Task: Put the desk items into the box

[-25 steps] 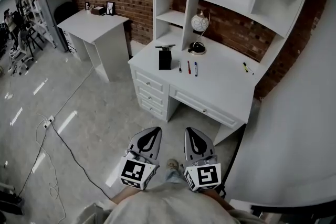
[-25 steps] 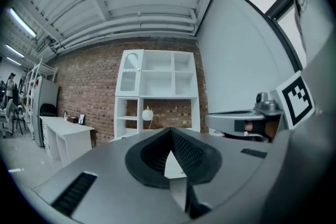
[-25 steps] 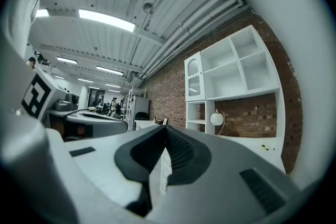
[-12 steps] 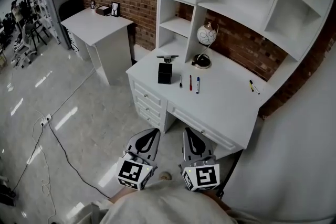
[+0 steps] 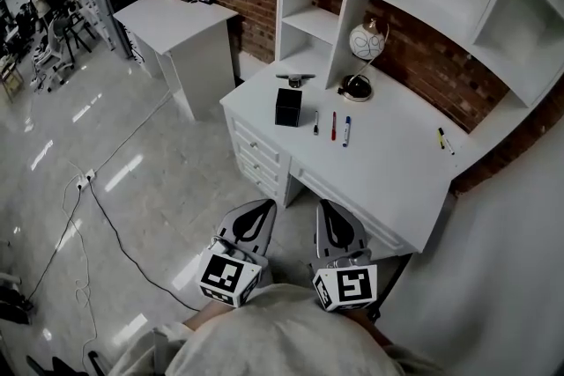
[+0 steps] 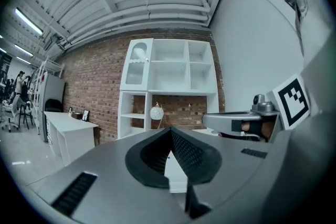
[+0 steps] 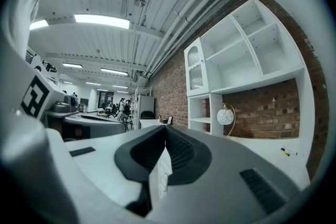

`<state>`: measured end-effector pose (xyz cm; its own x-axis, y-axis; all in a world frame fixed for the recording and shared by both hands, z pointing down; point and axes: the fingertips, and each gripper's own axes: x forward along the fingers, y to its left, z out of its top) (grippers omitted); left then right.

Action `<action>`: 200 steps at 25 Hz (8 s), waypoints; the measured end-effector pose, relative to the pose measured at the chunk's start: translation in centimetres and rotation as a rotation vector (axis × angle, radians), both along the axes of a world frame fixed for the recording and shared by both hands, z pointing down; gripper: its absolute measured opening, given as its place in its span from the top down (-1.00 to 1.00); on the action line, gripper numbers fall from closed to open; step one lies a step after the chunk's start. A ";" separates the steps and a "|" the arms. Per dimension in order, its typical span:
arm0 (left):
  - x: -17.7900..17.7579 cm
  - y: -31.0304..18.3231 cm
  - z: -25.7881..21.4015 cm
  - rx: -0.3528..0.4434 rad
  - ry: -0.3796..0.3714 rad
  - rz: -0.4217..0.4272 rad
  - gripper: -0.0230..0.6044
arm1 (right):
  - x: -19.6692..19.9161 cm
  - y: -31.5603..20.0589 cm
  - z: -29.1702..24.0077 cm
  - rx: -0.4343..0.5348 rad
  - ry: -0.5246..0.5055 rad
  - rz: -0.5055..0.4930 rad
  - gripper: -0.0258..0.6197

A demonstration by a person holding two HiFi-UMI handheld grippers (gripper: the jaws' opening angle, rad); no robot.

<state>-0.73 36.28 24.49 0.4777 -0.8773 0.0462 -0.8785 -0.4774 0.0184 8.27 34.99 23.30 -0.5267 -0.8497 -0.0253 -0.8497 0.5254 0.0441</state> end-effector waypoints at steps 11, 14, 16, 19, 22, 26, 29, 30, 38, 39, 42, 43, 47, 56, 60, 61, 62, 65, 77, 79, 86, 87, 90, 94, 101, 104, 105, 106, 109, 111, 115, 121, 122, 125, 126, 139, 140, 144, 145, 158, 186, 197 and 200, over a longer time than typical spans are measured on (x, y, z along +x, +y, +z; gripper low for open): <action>-1.1 -6.1 1.5 -0.029 0.000 0.017 0.92 | -0.9 -5.5 0.9 -0.013 0.021 0.013 0.87; -1.3 -8.8 1.4 -0.030 -0.003 0.033 0.92 | -1.4 -8.1 1.0 -0.024 0.030 0.016 0.87; -1.5 -10.7 1.7 -0.041 -0.006 0.044 0.92 | -1.8 -10.0 1.3 -0.034 0.035 0.019 0.87; -2.0 -13.8 2.0 -0.052 -0.012 0.056 0.92 | -2.5 -13.1 1.7 -0.045 0.037 0.018 0.87; -2.5 -17.4 1.9 -0.052 -0.014 0.069 0.92 | -3.3 -16.4 1.7 -0.049 0.034 0.020 0.87; -3.3 -21.5 1.5 -0.054 -0.026 0.092 0.92 | -4.2 -20.5 1.1 -0.044 0.039 0.042 0.87; -3.8 -24.2 1.7 -0.061 -0.029 0.113 0.92 | -4.7 -23.1 1.1 -0.054 0.034 0.059 0.87; -3.9 -25.1 1.7 -0.061 -0.029 0.121 0.92 | -4.8 -23.9 1.2 -0.057 0.036 0.069 0.87; -4.7 -30.8 1.8 -0.053 -0.025 0.200 0.92 | -5.9 -28.9 1.5 -0.066 0.047 0.146 0.87; -4.8 -31.4 1.9 -0.052 -0.025 0.210 0.92 | -5.9 -29.4 1.5 -0.065 0.046 0.158 0.87; -5.0 -33.2 2.2 -0.041 -0.028 0.239 0.92 | -5.9 -30.8 1.9 -0.066 0.041 0.189 0.87; -5.0 -33.8 2.3 -0.038 -0.029 0.249 0.92 | -6.0 -31.3 2.1 -0.066 0.038 0.197 0.87; -5.2 -35.4 2.8 -0.040 -0.025 0.281 0.92 | -6.4 -32.6 2.6 -0.074 0.033 0.225 0.87; -5.3 -37.4 5.0 -0.064 -0.028 0.328 0.92 | -7.3 -34.6 4.5 -0.119 0.074 0.238 0.87; -5.4 -38.0 5.9 -0.079 -0.020 0.334 0.92 | -7.6 -35.3 4.7 -0.127 0.113 0.229 0.87; -5.4 -38.1 6.1 -0.078 -0.026 0.334 0.92 | -7.6 -35.5 4.8 -0.126 0.123 0.226 0.87; -5.4 -38.3 6.3 -0.073 -0.038 0.332 0.92 | -7.7 -35.8 5.0 -0.123 0.132 0.223 0.87; -5.3 -38.9 6.7 -0.044 -0.079 0.328 0.92 | -8.1 -36.7 5.9 -0.124 0.152 0.213 0.87; -2.9 -40.4 10.4 -0.017 -0.136 0.350 0.92 | -5.8 -39.7 11.0 -0.159 0.133 0.209 0.87; -2.4 -40.6 11.3 -0.025 -0.147 0.350 0.92 | -5.1 -40.0 12.2 -0.180 0.130 0.216 0.87; -0.7 -41.0 14.1 -0.069 -0.160 0.369 0.92 | -3.9 -41.2 15.3 -0.206 0.161 0.220 0.87; -0.5 -41.1 14.3 -0.073 -0.160 0.369 0.92 | -3.8 -41.4 15.6 -0.214 0.165 0.217 0.87; 0.0 -41.5 15.0 -0.085 -0.163 0.371 0.92 | -3.7 -42.0 16.8 -0.240 0.166 0.206 0.87; 0.6 -41.9 15.9 -0.110 -0.168 0.369 0.92 | -2.8 -42.8 18.7 -0.281 0.187 0.212 0.87; 0.7 -42.8 17.2 -0.181 -0.156 0.347 0.92 | -2.1 -44.4 22.8 -0.441 0.216 0.211 0.86; 0.9 -43.1 17.7 -0.203 -0.155 0.339 0.92 | -1.8 -45.0 24.2 -0.504 0.221 0.216 0.86; 0.9 -43.2 17.9 -0.214 -0.154 0.336 0.92 | -1.8 -45.2 24.7 -0.522 0.226 0.216 0.86; 0.9 -43.4 18.1 -0.225 -0.153 0.335 0.92 | -1.7 -45.3 25.1 -0.539 0.231 0.214 0.86; 0.9 -43.6 18.6 -0.251 -0.162 0.338 0.92 | -1.7 -45.7 26.4 -0.595 0.240 0.204 0.86; 1.0 -43.7 18.7 -0.261 -0.164 0.341 0.92 | -1.5 -45.9 27.3 -0.631 0.251 0.206 0.86; 1.3 -44.0 18.8 -0.275 -0.158 0.346 0.92 | -1.1 -46.3 29.2 -0.720 0.280 0.209 0.85; 1.4 -44.3 19.0 -0.287 -0.166 0.346 0.92 | -0.9 -46.5 32.0 -0.868 0.271 0.194 0.68; 1.4 -44.4 19.0 -0.290 -0.165 0.346 0.92 | -0.9 -46.5 32.4 -0.887 0.280 0.193 0.67; 1.4 -44.5 18.9 -0.297 -0.163 0.345 0.92 | -0.8 -46.5 33.6 -0.942 0.324 0.186 0.66; 1.4 -44.5 19.0 -0.299 -0.164 0.345 0.92 | -0.8 -46.5 33.9 -0.959 0.334 0.183 0.66; 0.9 -44.6 19.0 -0.318 -0.150 0.331 0.92 | -0.3 -47.4 36.3 -1.078 0.327 0.213 0.61; 0.9 -44.6 19.0 -0.321 -0.149 0.328 0.92 | -0.2 -47.4 36.3 -1.081 0.326 0.214 0.60; 0.9 -44.6 19.2 -0.333 -0.145 0.322 0.92 | 0.0 -47.5 36.3 -1.094 0.310 0.219 0.65; 0.9 -44.6 19.2 -0.336 -0.142 0.321 0.92 | 0.1 -47.5 36.3 -1.098 0.305 0.221 0.67; 0.9 -43.7 18.4 -0.357 -0.121 0.330 0.92 | 0.6 -47.5 36.2 -1.130 0.268 0.204 0.77; 1.0 -41.5 13.9 -0.272 -0.166 0.345 0.92 | 0.8 -45.6 25.5 -0.824 0.085 0.327 0.78; -0.1 -41.5 12.6 -0.246 -0.148 0.331 0.92 | -0.2 -45.5 21.1 -0.616 0.061 0.349 0.78; -0.4 -41.2 12.5 -0.242 -0.151 0.331 0.92 | -0.8 -45.3 20.1 -0.576 0.022 0.338 0.78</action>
<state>-1.13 -4.97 37.00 0.7034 -0.6335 0.3224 -0.6805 -0.7312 0.0479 7.49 -10.30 43.40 -0.2246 -0.8424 0.4897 -0.9738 0.1757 -0.1444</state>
